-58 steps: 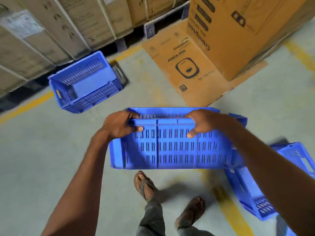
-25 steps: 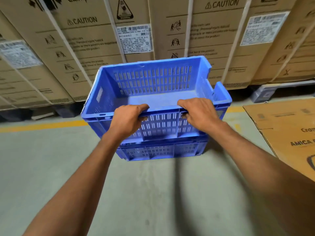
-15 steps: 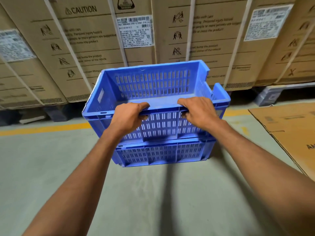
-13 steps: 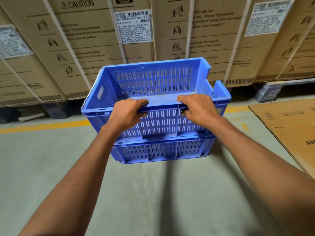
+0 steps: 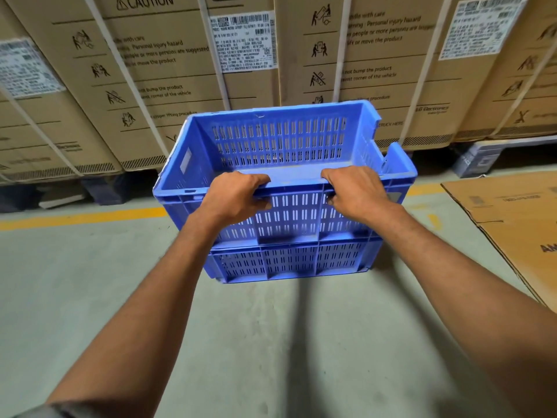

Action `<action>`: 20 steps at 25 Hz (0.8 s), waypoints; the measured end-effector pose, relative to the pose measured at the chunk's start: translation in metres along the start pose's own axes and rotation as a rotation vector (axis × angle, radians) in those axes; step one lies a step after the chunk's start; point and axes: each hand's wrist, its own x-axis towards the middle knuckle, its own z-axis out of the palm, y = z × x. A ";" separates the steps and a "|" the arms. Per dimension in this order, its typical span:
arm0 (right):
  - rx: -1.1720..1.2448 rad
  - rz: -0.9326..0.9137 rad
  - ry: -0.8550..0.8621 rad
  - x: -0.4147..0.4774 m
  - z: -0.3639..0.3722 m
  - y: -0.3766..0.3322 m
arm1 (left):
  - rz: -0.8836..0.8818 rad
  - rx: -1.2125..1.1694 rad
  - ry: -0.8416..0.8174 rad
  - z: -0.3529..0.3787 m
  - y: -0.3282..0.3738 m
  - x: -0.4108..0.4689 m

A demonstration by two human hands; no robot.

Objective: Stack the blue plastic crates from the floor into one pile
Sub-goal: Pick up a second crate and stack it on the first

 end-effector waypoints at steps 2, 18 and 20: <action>0.007 0.006 -0.012 0.000 -0.001 0.000 | -0.002 -0.007 -0.026 0.000 -0.001 0.004; 0.050 0.014 -0.084 0.001 -0.008 0.000 | -0.033 -0.025 -0.184 -0.006 -0.005 0.010; 0.018 0.035 -0.096 0.002 -0.008 -0.004 | -0.039 0.012 -0.186 -0.005 -0.002 0.009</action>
